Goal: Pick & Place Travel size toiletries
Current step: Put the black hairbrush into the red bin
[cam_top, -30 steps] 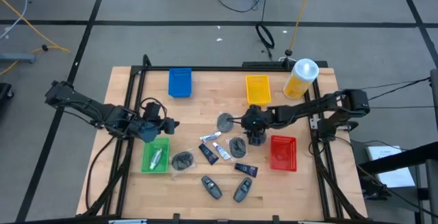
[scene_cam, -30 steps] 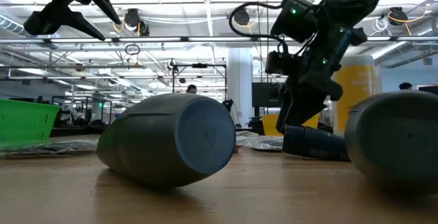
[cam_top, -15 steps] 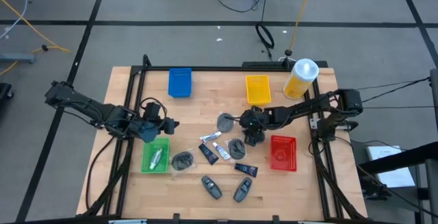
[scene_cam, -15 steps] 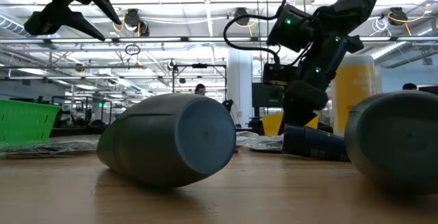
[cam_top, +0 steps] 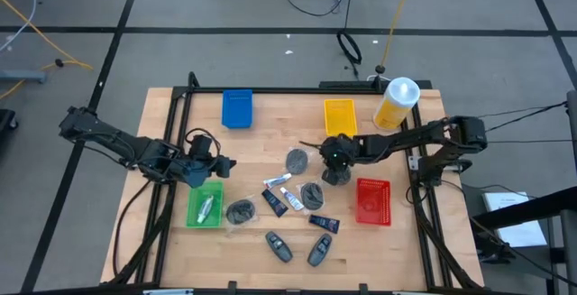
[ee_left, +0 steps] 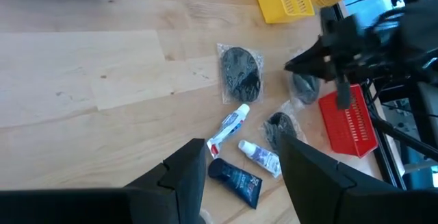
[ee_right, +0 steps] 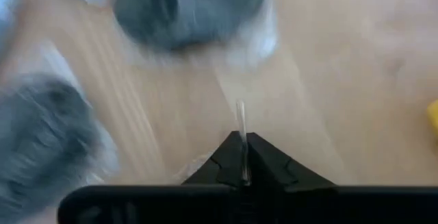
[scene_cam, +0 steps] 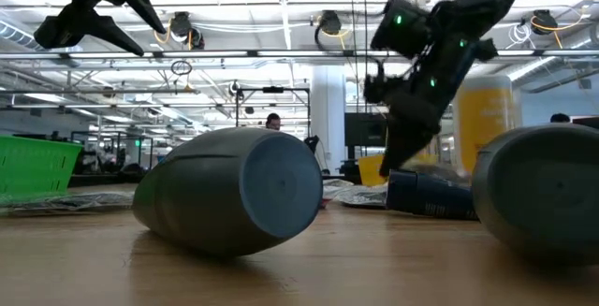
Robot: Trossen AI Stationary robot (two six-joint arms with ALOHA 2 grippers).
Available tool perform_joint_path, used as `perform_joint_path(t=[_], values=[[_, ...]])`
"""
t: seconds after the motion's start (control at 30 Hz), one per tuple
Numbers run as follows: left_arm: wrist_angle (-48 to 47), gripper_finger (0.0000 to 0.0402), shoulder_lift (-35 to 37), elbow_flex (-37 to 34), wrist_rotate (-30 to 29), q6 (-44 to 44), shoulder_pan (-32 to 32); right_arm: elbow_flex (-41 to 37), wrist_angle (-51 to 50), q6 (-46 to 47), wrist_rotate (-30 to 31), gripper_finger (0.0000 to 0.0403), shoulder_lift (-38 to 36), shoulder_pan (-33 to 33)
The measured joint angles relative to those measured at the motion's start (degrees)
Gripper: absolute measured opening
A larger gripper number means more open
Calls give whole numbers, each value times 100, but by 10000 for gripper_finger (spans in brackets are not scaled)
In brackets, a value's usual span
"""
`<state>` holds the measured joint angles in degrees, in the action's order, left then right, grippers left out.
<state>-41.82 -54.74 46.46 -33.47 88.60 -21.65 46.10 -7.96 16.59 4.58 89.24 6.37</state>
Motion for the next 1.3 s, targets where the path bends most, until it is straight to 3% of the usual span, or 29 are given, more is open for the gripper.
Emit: perform_joint_path(t=[0.2,0.4,0.73,0.87,1.0,1.3], values=[[4,180,0,-2,-48,-213,16,3,-96,344,192,2,-926,-44],[10,179,0,-2,18,-480,192,3,-862,1065,460,1,-2083,-194],[502,179,0,-2,131,-1453,622,3,-2426,2900,432,1,-3382,-1143],[1020,179,-108,-2,492,-2278,825,9,-2815,3385,433,0,-3589,-1634],[1345,179,-446,-4,1241,-3097,1058,14,-3549,3797,443,0,-3556,-2015],[2308,179,-1553,-4,2187,-3980,1421,12,-4104,4389,594,0,-3047,-2730]])
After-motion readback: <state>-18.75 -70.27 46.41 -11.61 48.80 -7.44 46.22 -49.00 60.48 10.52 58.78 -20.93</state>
